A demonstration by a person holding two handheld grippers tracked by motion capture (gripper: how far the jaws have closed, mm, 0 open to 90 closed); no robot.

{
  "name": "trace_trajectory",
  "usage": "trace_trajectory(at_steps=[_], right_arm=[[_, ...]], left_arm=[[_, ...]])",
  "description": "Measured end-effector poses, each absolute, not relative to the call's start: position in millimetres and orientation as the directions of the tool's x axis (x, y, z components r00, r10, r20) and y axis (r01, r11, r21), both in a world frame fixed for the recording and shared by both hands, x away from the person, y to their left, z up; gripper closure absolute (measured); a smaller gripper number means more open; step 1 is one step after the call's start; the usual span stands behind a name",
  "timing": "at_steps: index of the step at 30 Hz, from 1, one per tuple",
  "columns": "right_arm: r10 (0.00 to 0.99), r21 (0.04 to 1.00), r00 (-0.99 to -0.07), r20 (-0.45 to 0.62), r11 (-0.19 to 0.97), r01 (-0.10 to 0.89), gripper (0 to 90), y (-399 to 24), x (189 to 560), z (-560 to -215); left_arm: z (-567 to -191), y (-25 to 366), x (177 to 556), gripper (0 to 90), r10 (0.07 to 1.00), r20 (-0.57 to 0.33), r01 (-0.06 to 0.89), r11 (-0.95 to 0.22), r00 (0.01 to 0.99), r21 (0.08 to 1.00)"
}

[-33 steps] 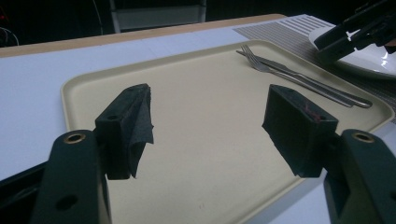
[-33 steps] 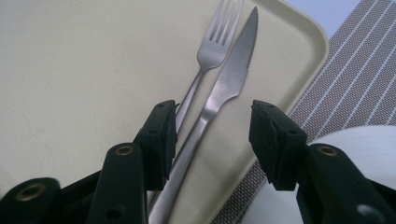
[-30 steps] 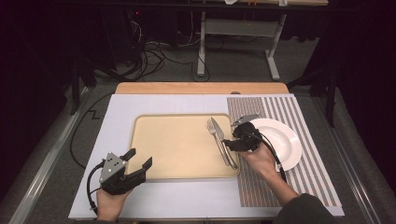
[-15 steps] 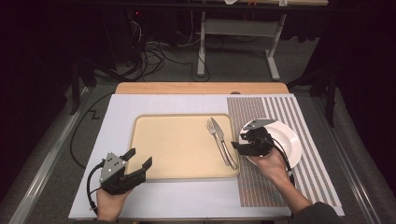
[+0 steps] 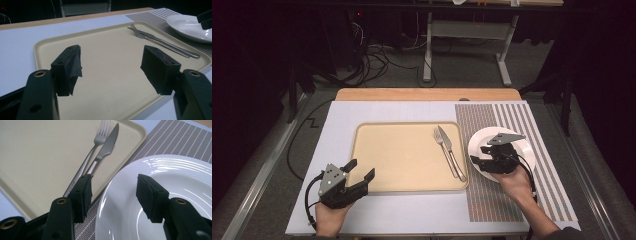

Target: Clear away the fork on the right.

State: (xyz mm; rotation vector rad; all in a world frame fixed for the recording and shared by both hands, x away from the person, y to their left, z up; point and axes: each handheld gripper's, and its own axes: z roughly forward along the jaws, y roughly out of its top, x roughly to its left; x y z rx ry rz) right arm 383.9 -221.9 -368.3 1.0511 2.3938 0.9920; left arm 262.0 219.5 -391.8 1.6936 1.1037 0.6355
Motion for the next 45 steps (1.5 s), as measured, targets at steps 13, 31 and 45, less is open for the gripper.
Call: trace_trajectory(at_steps=[13, 31, 45], right_arm=[[0.761, 0.756, -0.648, -0.004, 0.426, 0.497, 44.1, -248.2, 367.0, -369.5], [0.798, 0.827, -0.601, 0.042, 0.310, 0.470, 39.4, -292.4, 338.3, -378.5], [0.827, 0.869, -0.553, 0.100, 0.198, 0.453, 34.6, -324.8, 312.7, -393.9]], left_arm=[[-391.9, 219.9, 261.1, 33.0, 0.889, -0.081, 0.378, -0.107, 0.450, 0.920], [-392.5, 218.6, 261.4, 33.1, 0.887, -0.090, 0.382, -0.102, 0.452, 0.919], [-392.5, 220.8, 259.4, 33.1, 0.887, -0.112, 0.383, -0.078, 0.449, 0.920]])
